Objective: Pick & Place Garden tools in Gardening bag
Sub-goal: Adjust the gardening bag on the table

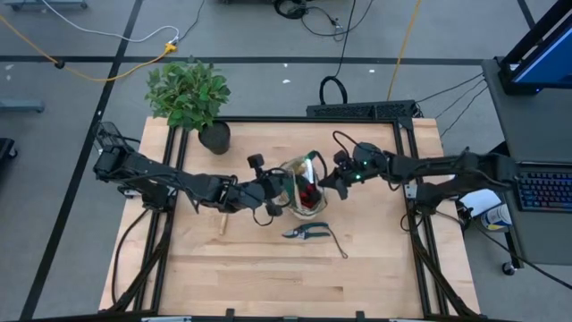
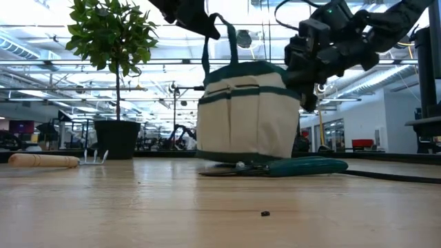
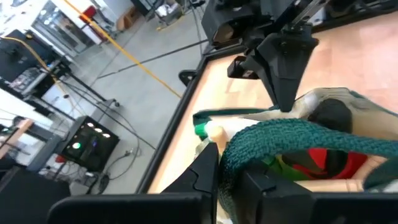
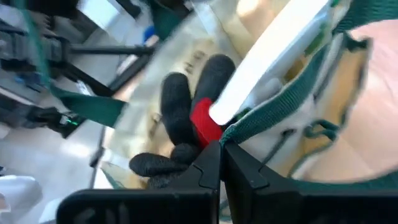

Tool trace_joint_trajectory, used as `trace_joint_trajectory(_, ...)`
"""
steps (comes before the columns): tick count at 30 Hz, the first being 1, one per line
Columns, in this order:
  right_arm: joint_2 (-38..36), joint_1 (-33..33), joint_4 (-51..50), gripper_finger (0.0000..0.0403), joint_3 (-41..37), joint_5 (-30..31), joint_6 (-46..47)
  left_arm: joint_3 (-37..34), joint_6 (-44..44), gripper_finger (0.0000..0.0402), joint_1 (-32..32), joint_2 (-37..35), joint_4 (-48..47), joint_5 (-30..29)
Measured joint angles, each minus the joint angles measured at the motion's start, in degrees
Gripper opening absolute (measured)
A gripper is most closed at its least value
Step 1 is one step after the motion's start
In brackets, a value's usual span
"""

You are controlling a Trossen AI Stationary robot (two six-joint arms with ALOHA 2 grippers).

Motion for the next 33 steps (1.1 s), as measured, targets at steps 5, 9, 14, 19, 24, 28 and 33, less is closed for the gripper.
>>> trace_joint_trajectory(5, -3.6, 0.0, -4.2, 0.0001, 0.0, 1.8, -2.2, 0.0, -0.1, 0.0026, 0.0, 0.0, 0.0, 4.3)
trace_joint_trajectory(9, -4.9, 1.4, -1.7, 0.0000, 0.1, 8.0, -4.4, 0.0, -0.1, 0.0026, 0.2, 0.0, -0.2, 7.8)
trace_joint_trajectory(14, -4.8, 2.1, -3.2, 0.0000, -0.1, 3.2, -4.5, 0.0, -0.1, 0.0026, 1.1, 0.0, -3.5, 11.7)
trace_joint_trajectory(19, -4.0, 2.3, -7.6, 0.0000, 0.0, 8.0, -6.8, 0.0, -2.6, 0.0047, 2.0, 0.6, -8.0, 11.9)
trace_joint_trajectory(24, -4.7, 2.4, -6.3, 0.0000, 0.0, 7.0, -7.6, 0.0, -3.2, 0.0102, 2.6, 0.5, -10.7, 11.8)
trace_joint_trajectory(28, -4.7, 2.4, -4.1, 0.0003, 0.0, 6.9, -7.8, 0.0, -4.4, 0.0144, 2.6, 0.5, -10.6, 11.8)
trace_joint_trajectory(33, -4.7, 2.4, -4.2, 0.0029, 0.0, 6.9, -8.5, 0.0, -4.1, 0.0182, 1.0, 0.5, -11.2, 11.7)
